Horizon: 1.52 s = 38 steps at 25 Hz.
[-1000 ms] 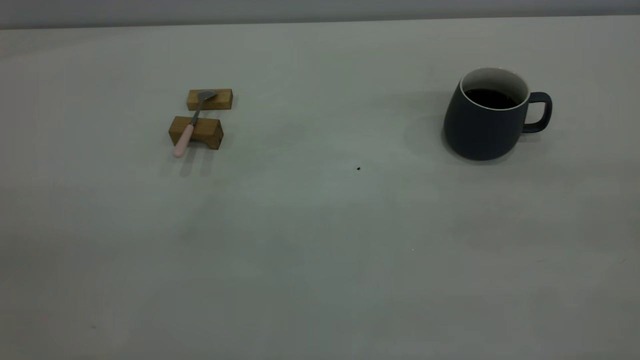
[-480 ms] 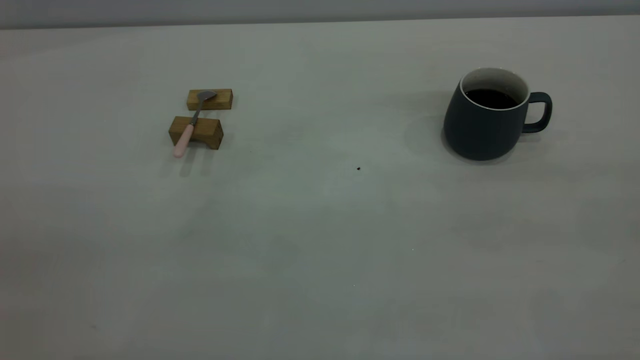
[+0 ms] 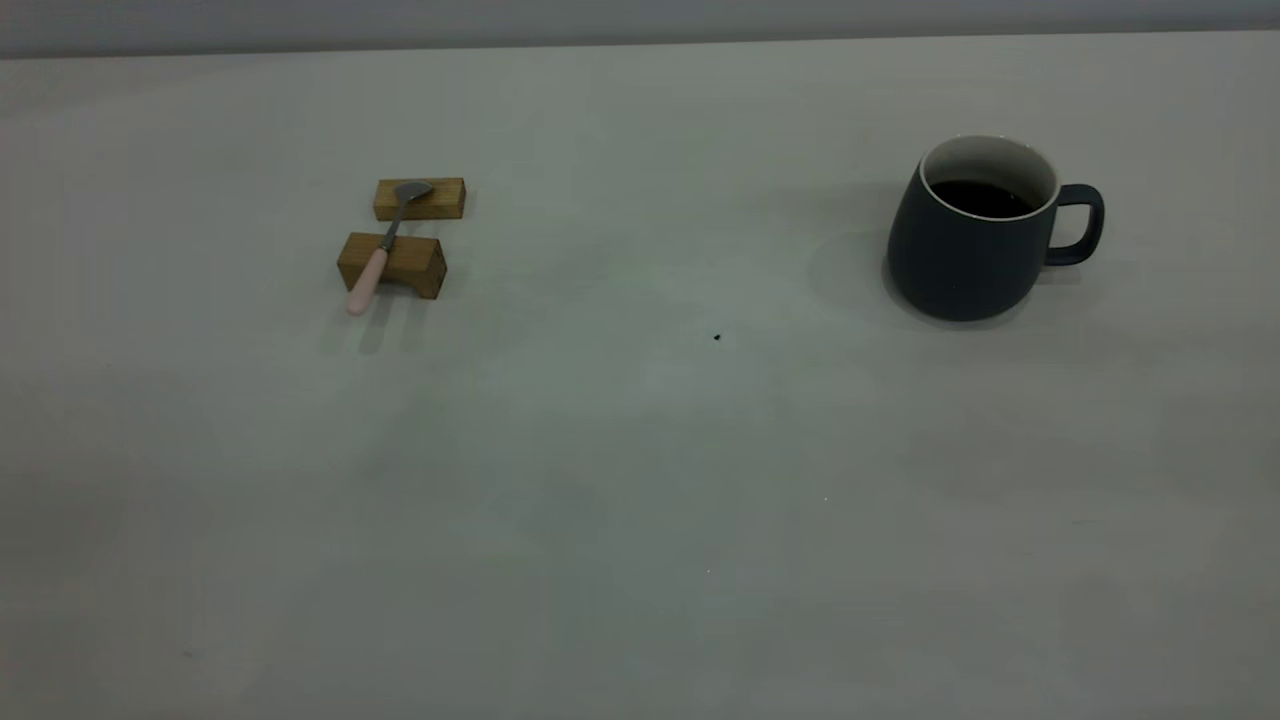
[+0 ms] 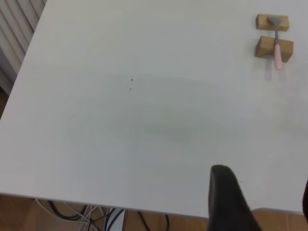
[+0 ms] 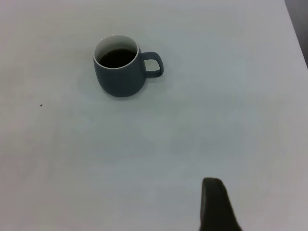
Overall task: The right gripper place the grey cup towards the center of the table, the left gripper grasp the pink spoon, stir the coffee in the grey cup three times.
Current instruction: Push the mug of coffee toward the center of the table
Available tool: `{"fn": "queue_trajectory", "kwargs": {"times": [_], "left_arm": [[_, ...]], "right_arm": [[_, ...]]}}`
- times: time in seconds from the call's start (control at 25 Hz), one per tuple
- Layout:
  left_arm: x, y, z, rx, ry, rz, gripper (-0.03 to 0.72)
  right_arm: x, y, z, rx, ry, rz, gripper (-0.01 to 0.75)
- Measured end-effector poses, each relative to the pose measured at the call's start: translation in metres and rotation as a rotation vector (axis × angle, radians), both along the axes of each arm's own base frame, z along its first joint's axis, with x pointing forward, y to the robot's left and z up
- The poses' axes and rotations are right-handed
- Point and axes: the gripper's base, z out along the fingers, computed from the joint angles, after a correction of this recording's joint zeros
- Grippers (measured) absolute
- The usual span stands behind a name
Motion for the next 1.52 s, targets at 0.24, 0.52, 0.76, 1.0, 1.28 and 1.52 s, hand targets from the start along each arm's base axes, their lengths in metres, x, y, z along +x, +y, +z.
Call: {"fn": "queue_trajectory", "kwargs": {"times": [0.24,0.52,0.76,1.0,1.28,1.52], "left_arm": [[0.0,0.0,0.0,0.0,0.0,0.0,0.451],[0.0,0.0,0.0,0.0,0.0,0.0,0.451],[0.0,0.0,0.0,0.0,0.0,0.0,0.451],[0.0,0.0,0.0,0.002,0.0,-0.001,0.451],[0.0,0.0,0.0,0.002,0.0,-0.001,0.451],[0.0,0.0,0.0,0.002,0.0,-0.001,0.451]], "right_arm": [[0.0,0.001,0.0,0.006,0.001,0.004,0.493],[0.015,0.005,0.002,0.03,0.089,0.02,0.493],[0.071,0.011,0.011,-0.003,0.166,0.045,0.493],[0.144,0.019,-0.001,-0.12,0.232,0.148,0.493],[0.235,0.029,-0.015,-0.289,0.299,0.31,0.493],[0.307,0.036,-0.05,-0.477,0.369,0.513,0.493]]}}
